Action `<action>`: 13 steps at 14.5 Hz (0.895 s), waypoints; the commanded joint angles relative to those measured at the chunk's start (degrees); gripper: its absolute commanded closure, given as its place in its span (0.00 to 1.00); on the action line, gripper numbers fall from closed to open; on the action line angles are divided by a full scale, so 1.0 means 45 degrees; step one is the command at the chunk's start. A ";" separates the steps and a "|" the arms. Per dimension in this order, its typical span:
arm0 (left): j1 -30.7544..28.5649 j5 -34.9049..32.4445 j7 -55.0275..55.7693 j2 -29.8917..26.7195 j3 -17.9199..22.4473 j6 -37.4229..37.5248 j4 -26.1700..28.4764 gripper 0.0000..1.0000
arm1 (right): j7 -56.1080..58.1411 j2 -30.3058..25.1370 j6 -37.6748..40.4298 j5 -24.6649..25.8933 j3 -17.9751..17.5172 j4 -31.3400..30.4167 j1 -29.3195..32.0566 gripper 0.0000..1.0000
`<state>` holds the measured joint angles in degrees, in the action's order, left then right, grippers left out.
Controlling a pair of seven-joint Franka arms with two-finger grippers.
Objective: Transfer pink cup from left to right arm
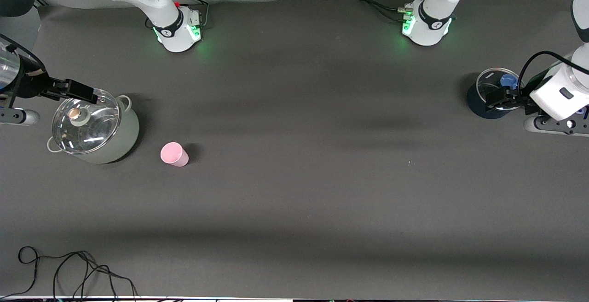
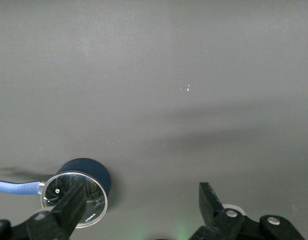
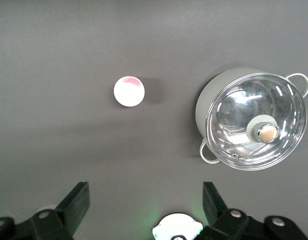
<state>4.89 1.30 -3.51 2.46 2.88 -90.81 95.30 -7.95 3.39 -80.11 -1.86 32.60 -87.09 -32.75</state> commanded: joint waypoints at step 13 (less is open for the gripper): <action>0.0321 -0.0484 0.0039 0.0000 0.0121 -0.0151 -0.0337 0.00 | 0.0009 0.0145 0.0244 0.0219 -0.0076 0.0329 -0.0106 0.00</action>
<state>5.39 0.14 -3.52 2.40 2.87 -91.15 94.65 -7.95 3.61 -80.00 -1.86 32.34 -86.95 -33.19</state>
